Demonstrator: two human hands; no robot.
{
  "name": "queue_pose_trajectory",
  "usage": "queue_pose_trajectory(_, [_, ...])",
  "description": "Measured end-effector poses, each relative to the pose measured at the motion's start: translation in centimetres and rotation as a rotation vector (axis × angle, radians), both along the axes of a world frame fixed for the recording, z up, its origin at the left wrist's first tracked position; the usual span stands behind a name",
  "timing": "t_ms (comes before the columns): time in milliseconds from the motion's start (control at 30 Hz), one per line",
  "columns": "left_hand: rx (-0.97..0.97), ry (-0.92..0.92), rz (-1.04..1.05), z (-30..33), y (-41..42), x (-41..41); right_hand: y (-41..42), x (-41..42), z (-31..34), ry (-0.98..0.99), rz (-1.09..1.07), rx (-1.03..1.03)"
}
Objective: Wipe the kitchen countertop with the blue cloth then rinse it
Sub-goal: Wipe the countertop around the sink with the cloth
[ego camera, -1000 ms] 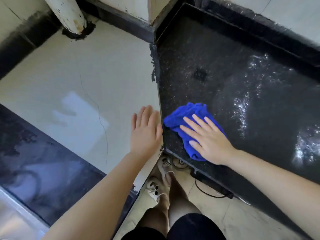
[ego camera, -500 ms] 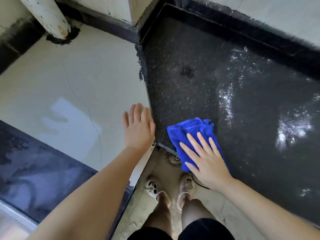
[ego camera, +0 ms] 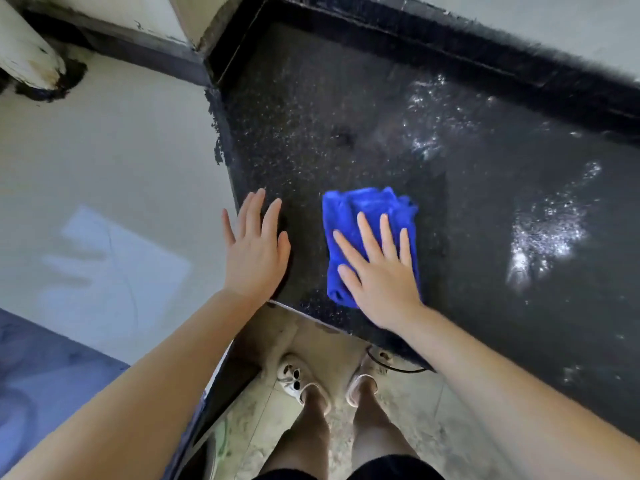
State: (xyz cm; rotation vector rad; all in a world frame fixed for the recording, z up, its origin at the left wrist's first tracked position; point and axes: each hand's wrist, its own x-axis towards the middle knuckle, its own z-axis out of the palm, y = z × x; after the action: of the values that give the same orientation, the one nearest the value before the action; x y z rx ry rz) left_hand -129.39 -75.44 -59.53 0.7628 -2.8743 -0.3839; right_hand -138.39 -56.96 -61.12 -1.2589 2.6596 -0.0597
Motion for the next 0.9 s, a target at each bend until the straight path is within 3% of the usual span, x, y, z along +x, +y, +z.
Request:
queue_pose_trajectory(133, [0.033,0.017,-0.092,0.7,2.6,-7.1,8.3,-0.6,0.7,-0.007,0.394,0.033])
queue_pose_trajectory(233, [0.107,0.003,0.024,-0.3,2.7,-11.3,8.6,-7.3,0.2,0.034,0.502,0.034])
queue_pose_trajectory(333, [0.085,-0.036,0.164,-1.4,1.9,-13.0,4.0,-16.1,-0.4,0.062,0.366,0.055])
queue_pose_trajectory(433, [0.028,-0.106,0.159,-1.9,1.8,-13.4,-1.5,-24.9,-0.3,0.040,0.091,0.052])
queue_pose_trajectory(567, [0.044,-0.114,0.174,-1.7,2.0,-13.5,-3.9,-24.6,-0.7,-0.010,-0.160,0.005])
queue_pose_trajectory(733, [0.062,-0.042,0.246,-1.7,2.1,-13.7,2.4,-10.7,0.0,0.010,0.212,-0.077])
queue_pose_trajectory(900, [0.048,-0.088,0.252,-1.8,2.1,-14.0,-4.1,-19.0,-0.4,-0.023,0.476,-0.078])
